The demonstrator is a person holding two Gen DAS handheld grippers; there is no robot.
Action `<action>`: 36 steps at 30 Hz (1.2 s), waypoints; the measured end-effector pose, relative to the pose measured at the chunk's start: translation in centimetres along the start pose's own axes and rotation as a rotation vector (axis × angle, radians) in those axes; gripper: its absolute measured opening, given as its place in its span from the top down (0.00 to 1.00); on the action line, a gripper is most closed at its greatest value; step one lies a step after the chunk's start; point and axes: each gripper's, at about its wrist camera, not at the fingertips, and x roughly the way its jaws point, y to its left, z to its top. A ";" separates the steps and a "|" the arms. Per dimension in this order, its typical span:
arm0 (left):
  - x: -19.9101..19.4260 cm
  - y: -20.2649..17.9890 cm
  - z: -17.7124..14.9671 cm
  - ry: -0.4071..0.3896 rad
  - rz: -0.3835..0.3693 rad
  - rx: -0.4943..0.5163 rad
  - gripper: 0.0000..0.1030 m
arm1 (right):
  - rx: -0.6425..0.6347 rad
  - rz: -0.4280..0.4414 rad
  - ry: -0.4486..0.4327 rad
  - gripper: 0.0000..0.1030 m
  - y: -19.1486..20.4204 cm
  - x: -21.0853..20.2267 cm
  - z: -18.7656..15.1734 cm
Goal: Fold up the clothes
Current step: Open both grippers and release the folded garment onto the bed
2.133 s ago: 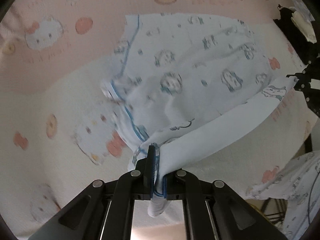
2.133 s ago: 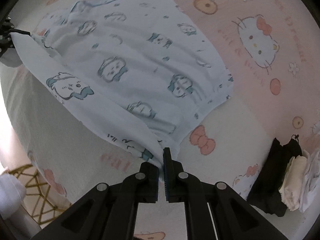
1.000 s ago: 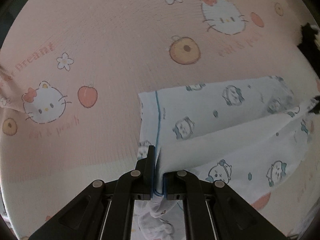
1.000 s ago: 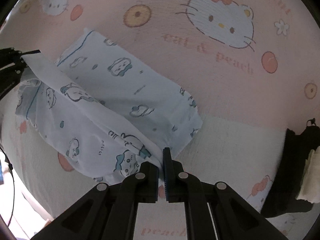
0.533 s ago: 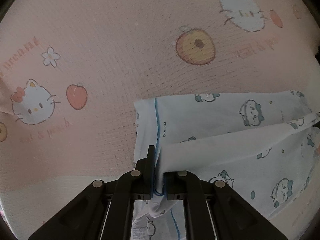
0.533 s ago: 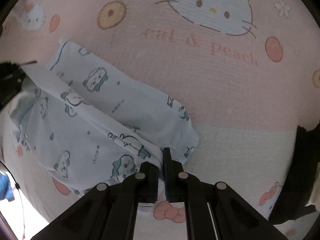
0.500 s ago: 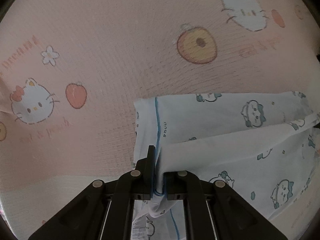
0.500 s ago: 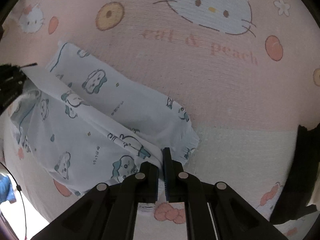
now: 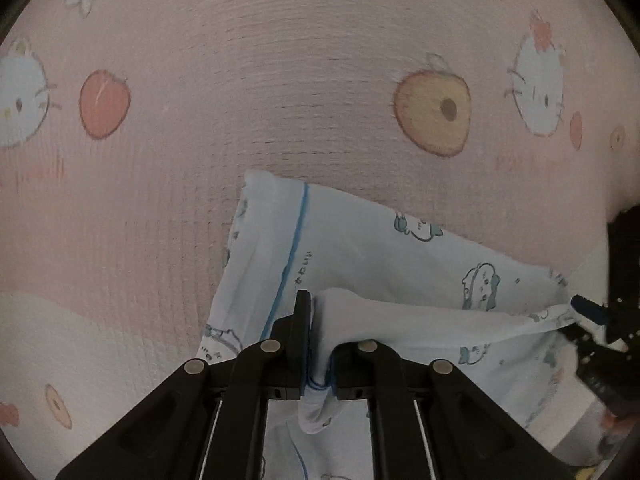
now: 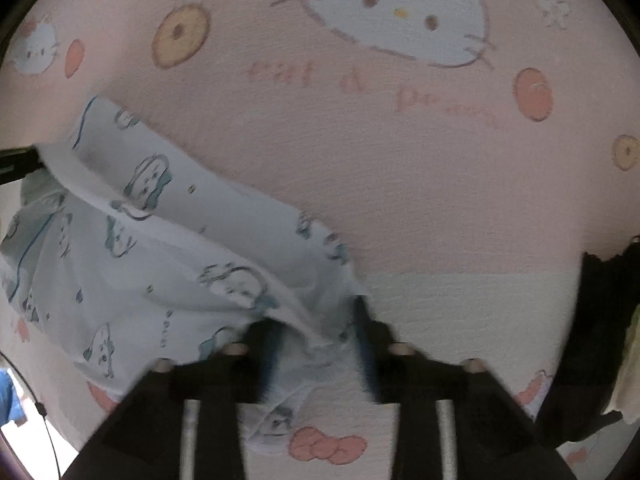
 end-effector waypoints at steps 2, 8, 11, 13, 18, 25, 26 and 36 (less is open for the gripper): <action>-0.3 0.4 0.1 0.021 -0.030 -0.012 0.90 | -0.004 -0.017 -0.032 0.39 -0.3 -0.6 0.0; -1.9 -1.2 0.3 0.032 0.050 0.176 0.42 | -0.003 0.000 -0.023 0.39 -0.6 -0.8 0.0; -2.6 -1.4 0.0 0.046 0.063 0.224 0.38 | -0.009 -0.010 -0.015 0.39 -0.6 -0.6 0.0; -2.9 -1.0 0.0 0.040 0.060 0.211 0.38 | -0.006 -0.013 -0.018 0.39 -0.7 -0.6 0.0; -3.5 0.4 -0.9 -0.028 0.035 0.159 0.38 | 0.038 0.019 -0.095 0.39 -1.2 -2.3 -0.9; -3.6 0.4 -4.3 -0.117 0.026 0.176 0.38 | 0.132 0.084 -0.199 0.39 -2.0 -3.5 -2.8; -3.5 0.3 -4.7 -0.119 0.022 0.175 0.38 | 0.162 0.106 -0.211 0.39 -2.3 -3.5 -3.2; -4.8 1.6 -6.7 -0.174 -0.053 0.112 0.38 | 0.387 0.210 -0.308 0.39 -3.1 -2.9 -7.5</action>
